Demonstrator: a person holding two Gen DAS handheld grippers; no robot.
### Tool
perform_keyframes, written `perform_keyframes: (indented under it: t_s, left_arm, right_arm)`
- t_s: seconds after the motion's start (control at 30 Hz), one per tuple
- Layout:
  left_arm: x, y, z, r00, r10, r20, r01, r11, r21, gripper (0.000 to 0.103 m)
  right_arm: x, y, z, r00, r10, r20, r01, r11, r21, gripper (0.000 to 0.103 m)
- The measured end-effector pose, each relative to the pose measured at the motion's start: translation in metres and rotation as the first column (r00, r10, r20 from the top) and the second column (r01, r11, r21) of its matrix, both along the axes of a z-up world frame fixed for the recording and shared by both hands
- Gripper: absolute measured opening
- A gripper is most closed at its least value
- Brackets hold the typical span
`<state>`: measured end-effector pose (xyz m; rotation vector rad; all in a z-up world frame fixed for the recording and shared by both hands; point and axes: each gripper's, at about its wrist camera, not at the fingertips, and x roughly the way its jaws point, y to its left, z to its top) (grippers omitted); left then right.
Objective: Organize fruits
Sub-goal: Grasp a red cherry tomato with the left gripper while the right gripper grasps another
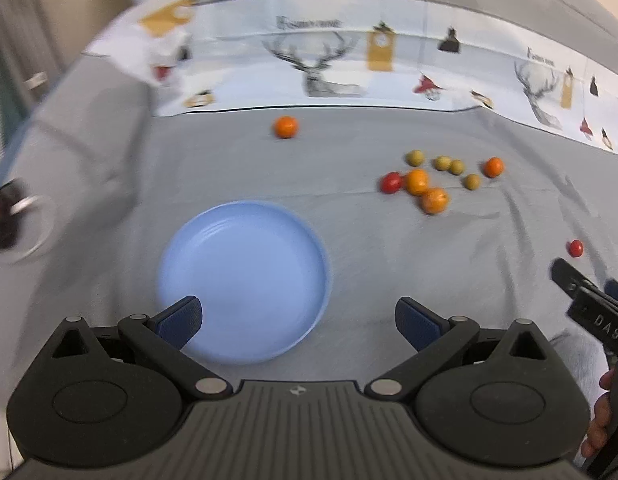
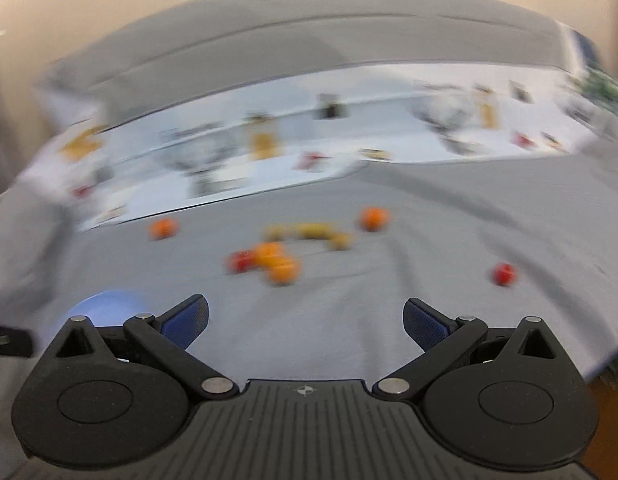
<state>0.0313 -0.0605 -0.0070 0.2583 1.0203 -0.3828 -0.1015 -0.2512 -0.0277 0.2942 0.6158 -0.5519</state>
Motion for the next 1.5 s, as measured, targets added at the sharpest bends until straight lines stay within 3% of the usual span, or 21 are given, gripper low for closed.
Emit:
perform_keyframes:
  t_s: [0.17,0.37,0.5,0.6,0.67,0.87,0.93,1.03,1.07,1.13,1.17,1.23,1.4,1.5]
  left_arm:
    - [0.054,-0.065,-0.035,0.999,-0.053,-0.005,0.053,0.996,0.066,0.103]
    - [0.122,-0.127,-0.098,0.989,-0.097,-0.109,0.114,0.981,0.157,0.103]
    - [0.162,-0.153,-0.134,0.986,-0.084,-0.143,0.11,0.976,0.187,0.103]
    - [0.182,-0.169,-0.153,0.984,-0.107,-0.144,0.135,0.97,0.201,0.103]
    - [0.19,-0.178,-0.165,0.978,-0.131,-0.161,0.164,0.964,0.21,0.103]
    - [0.199,-0.197,-0.182,0.957,-0.216,-0.193,0.249,0.953,0.17,0.102]
    - [0.198,-0.204,-0.181,0.953,-0.239,-0.185,0.269,0.95,0.159,0.097]
    - [0.196,-0.209,-0.175,0.94,-0.273,-0.204,0.296,0.951,0.088,0.053]
    - [0.195,-0.21,-0.173,0.938,-0.277,-0.207,0.297,0.952,0.072,0.026]
    - [0.191,-0.215,-0.169,0.944,-0.286,-0.165,0.3,0.951,0.071,0.027]
    - [0.187,-0.215,-0.165,0.944,-0.299,-0.138,0.31,0.949,0.063,0.026]
    - [0.183,-0.215,-0.161,0.941,-0.319,-0.115,0.327,0.943,0.058,0.026]
    - [0.166,-0.207,-0.14,0.941,-0.33,-0.074,0.333,0.942,0.032,0.026]
    - [0.155,-0.195,-0.12,0.953,-0.295,-0.065,0.295,0.955,-0.006,0.026]
  right_arm:
    - [0.007,-0.082,-0.047,0.968,-0.241,-0.07,0.242,0.97,0.004,0.103]
    - [0.034,-0.164,-0.118,0.878,-0.453,-0.154,0.465,0.883,0.06,0.103]
    - [0.053,-0.207,-0.156,0.842,-0.511,-0.172,0.532,0.84,0.111,0.102]
    - [0.07,-0.228,-0.183,0.835,-0.511,-0.204,0.538,0.836,0.109,0.103]
    - [0.081,-0.225,-0.19,0.838,-0.508,-0.197,0.519,0.855,0.003,0.103]
    - [0.077,-0.224,-0.193,0.836,-0.521,-0.171,0.529,0.849,-0.001,0.103]
    - [0.079,-0.221,-0.193,0.834,-0.525,-0.17,0.532,0.847,-0.006,0.103]
    - [0.076,-0.22,-0.188,0.836,-0.519,-0.178,0.528,0.849,0.001,0.103]
    - [0.074,-0.218,-0.186,0.84,-0.512,-0.181,0.523,0.852,0.013,0.096]
    - [0.073,-0.212,-0.18,0.849,-0.507,-0.151,0.513,0.858,0.004,0.064]
    - [0.074,-0.207,-0.178,0.865,-0.483,-0.139,0.487,0.874,-0.008,0.037]
    - [0.078,-0.204,-0.177,0.889,-0.438,-0.135,0.44,0.898,-0.014,0.033]
    - [0.075,-0.204,-0.169,0.906,-0.414,-0.088,0.415,0.91,-0.005,0.033]
    - [0.073,-0.203,-0.167,0.911,-0.406,-0.07,0.407,0.913,-0.004,0.033]
